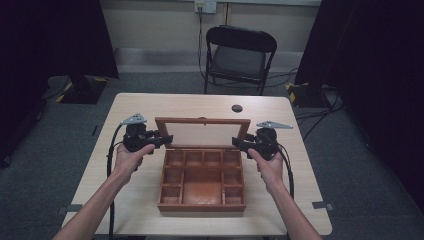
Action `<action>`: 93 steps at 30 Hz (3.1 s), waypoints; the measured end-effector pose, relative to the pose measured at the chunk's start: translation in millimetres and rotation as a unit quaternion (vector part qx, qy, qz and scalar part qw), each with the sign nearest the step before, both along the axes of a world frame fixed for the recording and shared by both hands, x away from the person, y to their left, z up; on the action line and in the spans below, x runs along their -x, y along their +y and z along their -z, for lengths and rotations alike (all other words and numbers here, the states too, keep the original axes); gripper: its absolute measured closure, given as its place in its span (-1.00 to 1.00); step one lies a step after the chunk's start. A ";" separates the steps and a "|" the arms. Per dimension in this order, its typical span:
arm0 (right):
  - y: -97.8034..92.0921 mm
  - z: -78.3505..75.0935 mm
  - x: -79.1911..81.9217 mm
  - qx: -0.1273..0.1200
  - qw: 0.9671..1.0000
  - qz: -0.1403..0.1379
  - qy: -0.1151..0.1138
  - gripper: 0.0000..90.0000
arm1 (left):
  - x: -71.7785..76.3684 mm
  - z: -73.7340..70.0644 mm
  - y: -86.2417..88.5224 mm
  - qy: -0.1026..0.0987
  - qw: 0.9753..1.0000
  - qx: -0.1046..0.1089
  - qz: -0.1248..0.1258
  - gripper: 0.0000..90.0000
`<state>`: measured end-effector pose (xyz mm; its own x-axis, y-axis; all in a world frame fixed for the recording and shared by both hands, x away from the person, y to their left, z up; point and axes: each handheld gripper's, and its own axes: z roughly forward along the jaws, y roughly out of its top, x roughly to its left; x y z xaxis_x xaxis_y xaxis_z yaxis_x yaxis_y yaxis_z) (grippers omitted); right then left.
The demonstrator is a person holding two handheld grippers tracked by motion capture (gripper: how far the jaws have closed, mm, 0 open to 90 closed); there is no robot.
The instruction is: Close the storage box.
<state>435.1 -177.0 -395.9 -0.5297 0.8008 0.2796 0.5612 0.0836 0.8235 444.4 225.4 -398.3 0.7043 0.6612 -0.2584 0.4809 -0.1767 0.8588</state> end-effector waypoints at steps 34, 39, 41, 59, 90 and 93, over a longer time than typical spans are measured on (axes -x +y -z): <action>1.3 4.9 30.3 0.000 0.999 -0.018 0.036 -0.29 | 27.5 8.9 0.6 0.029 0.999 -0.019 0.001 -0.28; 4.8 7.9 33.0 0.011 0.999 -0.016 0.040 -0.36 | 29.6 10.0 0.9 0.030 0.999 -0.023 0.012 -0.35; 5.8 7.9 33.4 0.012 0.999 -0.013 0.039 -0.37 | 28.2 10.7 1.5 0.031 0.999 -0.019 0.013 -0.37; 12.2 9.9 30.1 0.011 0.998 -0.023 0.048 -0.42 | 34.4 12.2 4.9 0.023 1.000 -0.020 0.007 -0.54; -39.5 8.4 24.7 0.055 0.996 0.020 0.062 -0.19 | 42.0 15.9 4.8 0.026 0.999 -0.023 0.004 -0.65; -38.4 3.2 25.6 0.044 0.998 0.011 0.051 -0.16 | 43.8 16.4 4.4 0.027 0.999 -0.025 0.003 -0.65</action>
